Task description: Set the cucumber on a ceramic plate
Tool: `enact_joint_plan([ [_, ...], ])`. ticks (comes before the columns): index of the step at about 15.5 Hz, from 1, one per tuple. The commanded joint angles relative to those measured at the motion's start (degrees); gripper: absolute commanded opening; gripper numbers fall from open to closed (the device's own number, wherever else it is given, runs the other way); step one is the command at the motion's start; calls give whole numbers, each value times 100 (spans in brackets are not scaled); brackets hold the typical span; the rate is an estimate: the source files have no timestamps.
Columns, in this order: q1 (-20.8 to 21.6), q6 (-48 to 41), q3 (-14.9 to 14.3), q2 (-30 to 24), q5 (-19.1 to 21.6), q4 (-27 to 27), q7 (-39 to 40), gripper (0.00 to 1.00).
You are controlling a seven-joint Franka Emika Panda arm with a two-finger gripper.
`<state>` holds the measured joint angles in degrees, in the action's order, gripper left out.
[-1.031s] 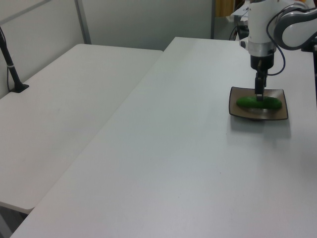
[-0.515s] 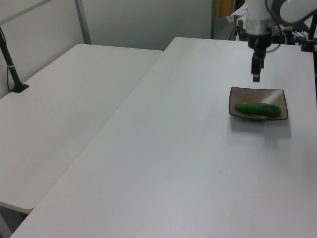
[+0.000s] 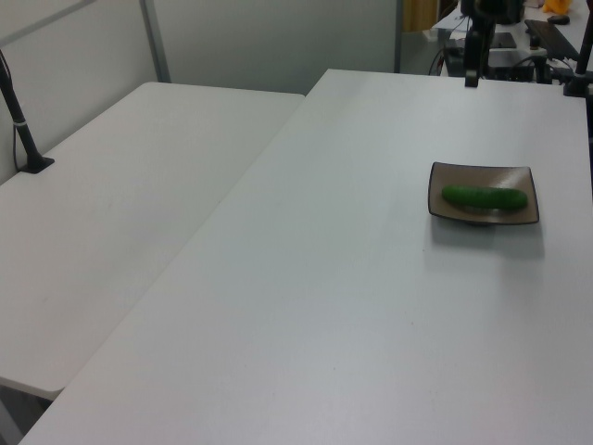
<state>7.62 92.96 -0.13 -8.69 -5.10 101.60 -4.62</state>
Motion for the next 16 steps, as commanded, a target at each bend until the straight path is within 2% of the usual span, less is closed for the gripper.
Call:
enact_joint_plan([
  [1,-33,-708,4,254,149,-710,-74,100],
  [4,-76,-780,48,280,176,-860,-328,100],
  [8,-384,-369,-5,508,667,-974,-285,100],
  [13,-402,695,-110,842,686,-975,-58,100],
  [16,-402,714,-110,843,738,-975,31,100],
])
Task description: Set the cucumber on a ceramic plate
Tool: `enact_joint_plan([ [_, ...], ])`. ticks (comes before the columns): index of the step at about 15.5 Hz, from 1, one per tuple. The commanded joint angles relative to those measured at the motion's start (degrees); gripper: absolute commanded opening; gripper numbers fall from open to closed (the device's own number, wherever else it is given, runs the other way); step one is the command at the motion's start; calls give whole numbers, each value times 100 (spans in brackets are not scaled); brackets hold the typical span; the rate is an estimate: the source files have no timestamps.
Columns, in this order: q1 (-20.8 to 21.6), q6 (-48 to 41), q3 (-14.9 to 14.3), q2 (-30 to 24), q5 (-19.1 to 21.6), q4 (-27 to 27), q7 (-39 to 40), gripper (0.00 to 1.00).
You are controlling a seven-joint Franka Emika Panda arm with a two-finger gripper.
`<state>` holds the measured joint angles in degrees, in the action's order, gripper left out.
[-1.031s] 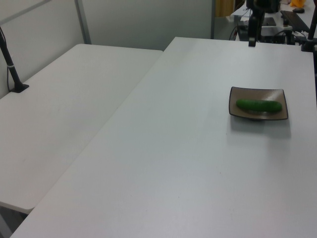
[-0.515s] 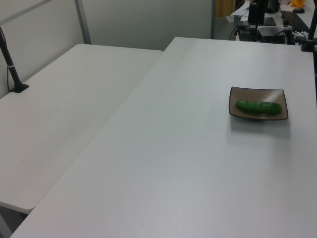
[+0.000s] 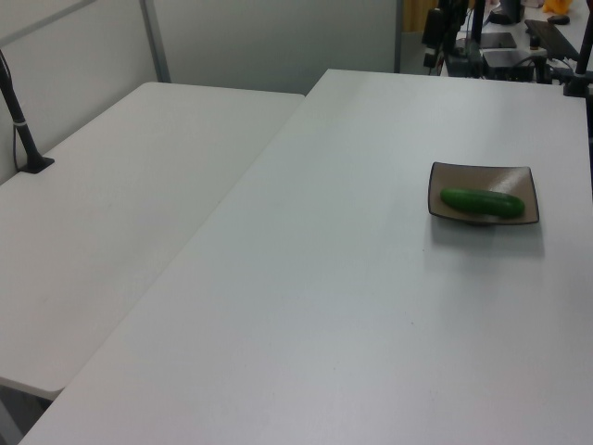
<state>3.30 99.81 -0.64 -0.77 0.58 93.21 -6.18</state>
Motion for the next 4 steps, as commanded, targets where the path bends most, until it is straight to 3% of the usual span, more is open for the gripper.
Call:
enact_joint_plan([
  [1,30,30,-59,51,170,-136,188,100],
  [4,30,4,-68,33,170,-136,179,100],
])
